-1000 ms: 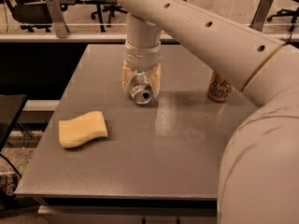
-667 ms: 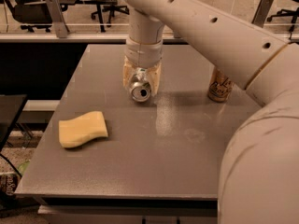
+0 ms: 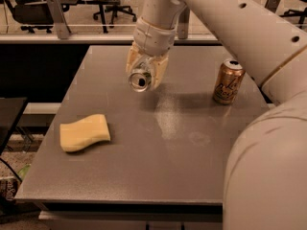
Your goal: Place 7up can upright
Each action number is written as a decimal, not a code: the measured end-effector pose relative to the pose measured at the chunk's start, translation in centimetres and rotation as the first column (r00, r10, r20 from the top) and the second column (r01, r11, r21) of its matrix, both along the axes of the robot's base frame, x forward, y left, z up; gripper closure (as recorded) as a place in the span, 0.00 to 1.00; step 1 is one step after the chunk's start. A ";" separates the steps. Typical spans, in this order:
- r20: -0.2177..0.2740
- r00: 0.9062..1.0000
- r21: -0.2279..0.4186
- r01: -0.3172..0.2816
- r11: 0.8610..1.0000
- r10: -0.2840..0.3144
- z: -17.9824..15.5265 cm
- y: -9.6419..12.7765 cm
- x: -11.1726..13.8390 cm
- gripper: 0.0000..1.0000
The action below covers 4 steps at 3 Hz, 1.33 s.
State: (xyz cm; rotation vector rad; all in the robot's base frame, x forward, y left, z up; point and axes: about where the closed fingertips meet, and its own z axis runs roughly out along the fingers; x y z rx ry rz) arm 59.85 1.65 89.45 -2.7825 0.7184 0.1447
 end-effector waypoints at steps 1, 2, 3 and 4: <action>-0.114 0.980 0.127 0.174 0.976 -0.160 2.1 1.2 -0.6 1.00; -0.256 0.928 0.204 0.326 0.923 -0.271 3.2 2.4 -1.6 1.00; -0.405 0.853 0.241 0.447 0.862 -0.329 3.8 3.9 -2.9 1.00; -0.520 0.776 0.255 0.540 0.803 -0.357 3.7 5.0 -4.0 1.00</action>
Offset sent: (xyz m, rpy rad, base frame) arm -0.0412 0.0299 0.0521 0.3530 0.4526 -0.4911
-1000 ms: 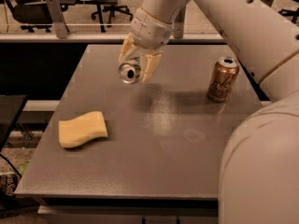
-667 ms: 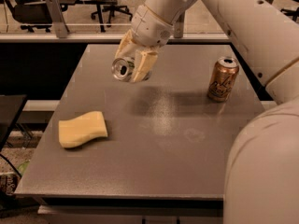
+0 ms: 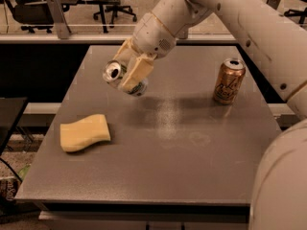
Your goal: Place 7up can upright
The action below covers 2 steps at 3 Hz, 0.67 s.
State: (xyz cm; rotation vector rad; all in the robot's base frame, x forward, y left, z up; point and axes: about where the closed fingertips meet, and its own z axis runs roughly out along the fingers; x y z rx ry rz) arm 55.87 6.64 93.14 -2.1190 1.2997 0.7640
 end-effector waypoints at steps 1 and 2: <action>-0.087 0.993 0.063 0.083 0.995 -0.078 -0.6 0.8 -0.2 1.00; -0.168 0.975 0.151 0.169 0.974 -0.143 -0.9 2.3 0.7 1.00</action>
Offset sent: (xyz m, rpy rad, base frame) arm 0.0132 0.0237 -0.0118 0.2379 0.2163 -0.2234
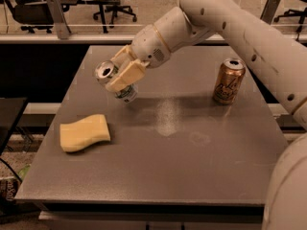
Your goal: Place 7up can upright
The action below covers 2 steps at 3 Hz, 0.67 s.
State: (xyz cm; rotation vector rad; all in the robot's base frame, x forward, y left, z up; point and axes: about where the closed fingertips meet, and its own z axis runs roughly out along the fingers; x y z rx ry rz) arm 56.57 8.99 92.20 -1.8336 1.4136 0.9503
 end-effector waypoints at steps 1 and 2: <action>-0.023 0.999 0.049 0.039 0.998 -0.038 0.0 1.2 0.8 1.00; -0.044 0.997 0.108 0.071 0.992 -0.066 0.0 2.2 1.8 1.00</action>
Offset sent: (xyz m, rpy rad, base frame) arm 0.0333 0.0309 0.0002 0.1965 0.0618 -0.1199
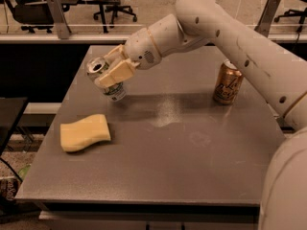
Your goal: Place 7up can upright
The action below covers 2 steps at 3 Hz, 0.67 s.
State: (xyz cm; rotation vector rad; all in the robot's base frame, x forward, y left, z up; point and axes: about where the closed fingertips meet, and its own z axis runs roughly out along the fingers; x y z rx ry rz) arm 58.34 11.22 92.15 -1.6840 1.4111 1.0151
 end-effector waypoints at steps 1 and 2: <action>-0.029 0.999 0.076 0.020 0.997 -0.018 -0.3 0.9 0.7 1.00; -0.045 0.999 0.145 0.037 0.989 -0.031 -0.5 1.5 1.4 0.85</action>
Offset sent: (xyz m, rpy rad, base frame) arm 0.0263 0.0166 -0.0059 0.2406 0.0558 -0.0645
